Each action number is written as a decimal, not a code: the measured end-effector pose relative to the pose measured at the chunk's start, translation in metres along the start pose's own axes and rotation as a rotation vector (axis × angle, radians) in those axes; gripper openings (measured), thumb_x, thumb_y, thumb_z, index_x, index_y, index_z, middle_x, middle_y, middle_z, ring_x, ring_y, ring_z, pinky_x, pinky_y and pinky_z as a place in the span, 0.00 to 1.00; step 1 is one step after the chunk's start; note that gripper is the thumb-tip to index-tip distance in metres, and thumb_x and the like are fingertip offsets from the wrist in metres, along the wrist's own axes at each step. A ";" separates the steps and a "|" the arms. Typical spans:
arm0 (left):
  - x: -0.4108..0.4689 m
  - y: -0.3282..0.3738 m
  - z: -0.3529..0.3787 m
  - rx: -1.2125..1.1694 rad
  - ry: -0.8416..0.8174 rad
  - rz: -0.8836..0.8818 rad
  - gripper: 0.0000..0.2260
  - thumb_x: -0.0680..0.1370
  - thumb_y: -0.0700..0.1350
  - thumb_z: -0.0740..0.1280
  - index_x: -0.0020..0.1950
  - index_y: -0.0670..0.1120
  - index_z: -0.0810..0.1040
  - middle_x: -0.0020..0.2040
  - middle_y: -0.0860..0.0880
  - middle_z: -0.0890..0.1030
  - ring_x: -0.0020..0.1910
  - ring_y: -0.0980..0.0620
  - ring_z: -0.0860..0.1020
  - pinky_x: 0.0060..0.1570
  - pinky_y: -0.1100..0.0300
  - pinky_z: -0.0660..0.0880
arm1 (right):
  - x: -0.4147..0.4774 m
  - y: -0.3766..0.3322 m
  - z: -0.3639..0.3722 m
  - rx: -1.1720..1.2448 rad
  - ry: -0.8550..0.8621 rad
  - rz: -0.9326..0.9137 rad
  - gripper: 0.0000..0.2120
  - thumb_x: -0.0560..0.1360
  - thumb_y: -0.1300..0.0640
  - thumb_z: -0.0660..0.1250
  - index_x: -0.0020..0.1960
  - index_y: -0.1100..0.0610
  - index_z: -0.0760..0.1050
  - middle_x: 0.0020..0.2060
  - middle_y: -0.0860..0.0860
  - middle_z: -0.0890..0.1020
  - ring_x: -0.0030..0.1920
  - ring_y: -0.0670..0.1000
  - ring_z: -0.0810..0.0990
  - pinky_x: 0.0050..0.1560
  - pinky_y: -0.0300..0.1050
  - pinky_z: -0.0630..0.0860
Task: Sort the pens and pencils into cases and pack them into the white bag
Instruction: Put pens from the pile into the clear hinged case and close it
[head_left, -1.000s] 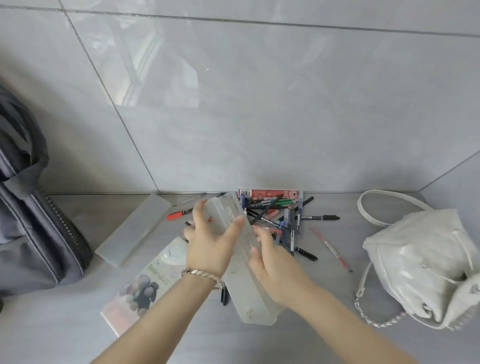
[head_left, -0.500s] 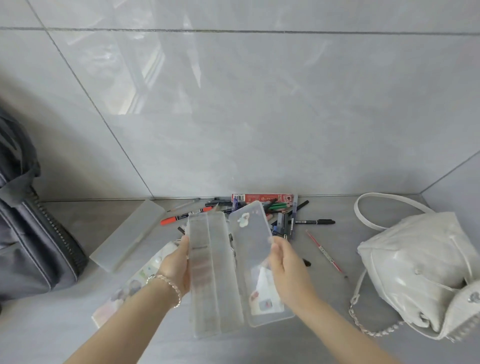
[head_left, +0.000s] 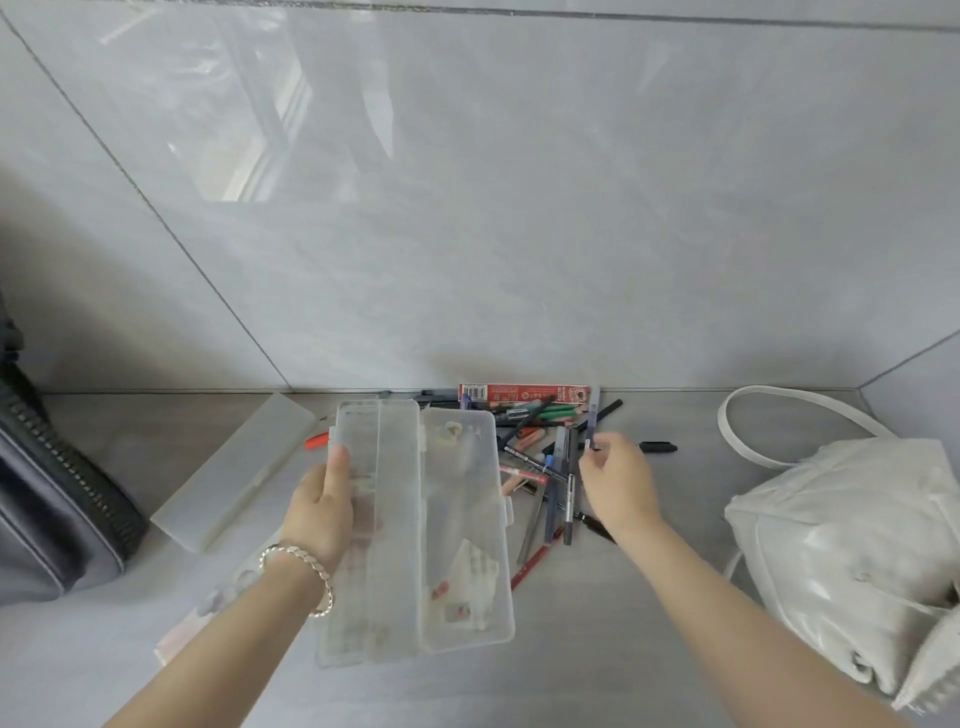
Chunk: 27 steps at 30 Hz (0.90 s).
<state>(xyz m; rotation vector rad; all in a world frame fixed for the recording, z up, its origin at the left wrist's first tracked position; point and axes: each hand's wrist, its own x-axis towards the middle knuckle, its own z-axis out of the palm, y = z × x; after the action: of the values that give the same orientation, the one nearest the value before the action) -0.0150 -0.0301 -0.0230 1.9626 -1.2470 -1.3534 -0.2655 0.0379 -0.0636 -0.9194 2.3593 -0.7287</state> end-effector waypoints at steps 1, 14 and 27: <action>-0.001 0.002 -0.001 0.004 -0.002 0.009 0.22 0.79 0.58 0.50 0.41 0.42 0.70 0.42 0.43 0.74 0.39 0.47 0.72 0.41 0.55 0.71 | 0.012 -0.001 0.002 -0.048 0.000 0.012 0.13 0.77 0.61 0.59 0.60 0.63 0.71 0.53 0.60 0.79 0.52 0.59 0.78 0.51 0.48 0.73; -0.002 -0.010 -0.013 -0.144 0.035 -0.009 0.22 0.80 0.56 0.51 0.50 0.39 0.75 0.37 0.42 0.80 0.37 0.43 0.79 0.36 0.56 0.73 | 0.033 0.004 0.010 -0.021 -0.077 0.174 0.14 0.76 0.66 0.55 0.61 0.66 0.66 0.54 0.63 0.75 0.47 0.60 0.74 0.41 0.44 0.66; -0.030 -0.029 0.005 -0.221 0.075 -0.098 0.18 0.80 0.55 0.53 0.55 0.41 0.70 0.34 0.46 0.78 0.33 0.45 0.78 0.43 0.48 0.77 | -0.040 -0.024 -0.003 0.149 -0.080 -0.097 0.09 0.77 0.58 0.60 0.39 0.55 0.68 0.28 0.50 0.69 0.30 0.51 0.69 0.31 0.45 0.63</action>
<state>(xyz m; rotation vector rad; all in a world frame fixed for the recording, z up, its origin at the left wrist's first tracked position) -0.0107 0.0105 -0.0326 1.9200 -0.9351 -1.3866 -0.2308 0.0528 -0.0357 -0.9844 2.1711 -0.8770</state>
